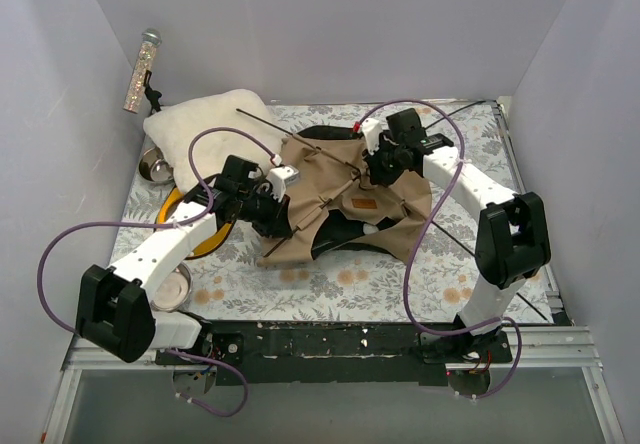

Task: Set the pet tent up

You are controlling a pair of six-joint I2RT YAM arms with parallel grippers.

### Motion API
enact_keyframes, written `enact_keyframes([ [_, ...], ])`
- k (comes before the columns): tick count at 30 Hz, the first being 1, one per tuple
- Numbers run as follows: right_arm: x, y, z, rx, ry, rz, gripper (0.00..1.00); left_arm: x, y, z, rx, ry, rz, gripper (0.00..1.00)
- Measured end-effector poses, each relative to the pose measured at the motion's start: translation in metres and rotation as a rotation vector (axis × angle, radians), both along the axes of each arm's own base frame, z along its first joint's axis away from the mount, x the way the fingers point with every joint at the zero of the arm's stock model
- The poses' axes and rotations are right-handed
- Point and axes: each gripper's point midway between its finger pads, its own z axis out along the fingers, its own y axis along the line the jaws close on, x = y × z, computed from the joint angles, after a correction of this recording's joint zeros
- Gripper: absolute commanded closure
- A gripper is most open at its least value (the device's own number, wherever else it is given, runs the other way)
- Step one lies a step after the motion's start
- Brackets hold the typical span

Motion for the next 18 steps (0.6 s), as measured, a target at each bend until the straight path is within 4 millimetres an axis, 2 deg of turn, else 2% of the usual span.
enact_keyframes([
  [4,0.007,-0.008,0.007,0.016,-0.008,-0.035,0.99,0.003,0.002,0.008,-0.007,-0.048,-0.008,1.0],
  [14,0.037,-0.029,0.046,0.072,-0.067,-0.141,0.99,0.017,0.005,0.014,0.022,-0.229,-0.104,1.0],
  [18,0.04,-0.032,0.06,0.098,-0.076,-0.164,0.99,0.018,0.006,0.021,0.018,-0.296,-0.134,1.0],
])
